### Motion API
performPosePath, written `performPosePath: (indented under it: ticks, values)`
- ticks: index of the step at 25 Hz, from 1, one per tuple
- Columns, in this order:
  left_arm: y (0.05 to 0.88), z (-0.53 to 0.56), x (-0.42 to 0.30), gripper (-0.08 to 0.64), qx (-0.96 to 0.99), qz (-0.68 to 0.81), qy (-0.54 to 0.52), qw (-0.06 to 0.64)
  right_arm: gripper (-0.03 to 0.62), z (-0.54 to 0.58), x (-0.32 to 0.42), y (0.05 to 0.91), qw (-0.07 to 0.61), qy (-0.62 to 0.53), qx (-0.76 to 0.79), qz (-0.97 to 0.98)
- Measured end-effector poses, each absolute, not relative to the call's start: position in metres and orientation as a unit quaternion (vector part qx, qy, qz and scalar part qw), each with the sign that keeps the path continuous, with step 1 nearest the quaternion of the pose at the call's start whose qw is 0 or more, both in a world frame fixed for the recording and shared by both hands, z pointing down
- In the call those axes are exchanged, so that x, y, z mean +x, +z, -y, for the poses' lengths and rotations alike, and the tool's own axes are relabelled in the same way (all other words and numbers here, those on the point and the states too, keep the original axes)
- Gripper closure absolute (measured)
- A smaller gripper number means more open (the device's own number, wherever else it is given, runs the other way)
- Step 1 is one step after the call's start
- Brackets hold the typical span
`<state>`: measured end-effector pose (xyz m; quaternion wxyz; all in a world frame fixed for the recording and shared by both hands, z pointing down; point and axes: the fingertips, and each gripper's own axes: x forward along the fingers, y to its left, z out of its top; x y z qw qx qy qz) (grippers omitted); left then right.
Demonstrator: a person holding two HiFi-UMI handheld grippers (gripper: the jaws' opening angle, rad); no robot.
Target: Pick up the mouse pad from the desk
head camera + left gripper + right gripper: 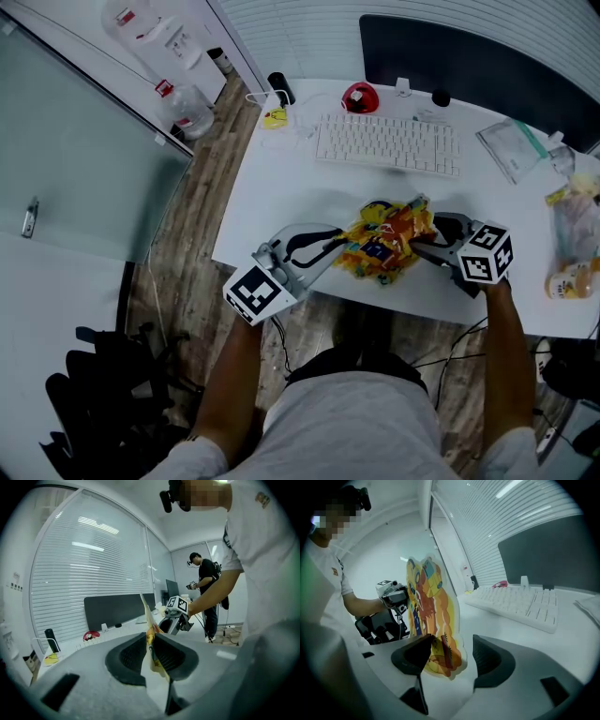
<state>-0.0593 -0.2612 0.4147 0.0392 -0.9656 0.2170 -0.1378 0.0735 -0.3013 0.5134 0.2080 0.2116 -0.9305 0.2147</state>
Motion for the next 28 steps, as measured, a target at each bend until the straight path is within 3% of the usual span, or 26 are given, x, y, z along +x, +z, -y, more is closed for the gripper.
performPosePath:
  ticks: [2, 8, 11, 23, 28]
  values:
    - [0.416, 0.262, -0.059, 0.491, -0.965, -0.214, -0.141, 0.044, 0.339, 0.298, 0.071, 0.512, 0.207, 0.211, 0.202, 0.934]
    - [0.425, 0.272, -0.069, 0.489, -0.958, -0.239, -0.155, 0.026, 0.511, 0.291, 0.076, 0.495, 0.188, 0.188, 0.197, 0.944]
    - [0.431, 0.28, -0.077, 0.483, -0.951, -0.265, -0.158, 0.015, 0.553, 0.287, 0.075, 0.483, 0.177, 0.171, 0.192, 0.95]
    - [0.433, 0.295, -0.098, 0.471, -0.931, -0.34, -0.135, -0.007, 0.574, 0.275, 0.066, 0.416, 0.249, -0.027, 0.194, 0.949]
    - [0.435, 0.291, -0.092, 0.364, -0.932, -0.334, -0.141, -0.009, 0.574, 0.278, 0.067, 0.383, 0.233, -0.045, 0.211, 0.948]
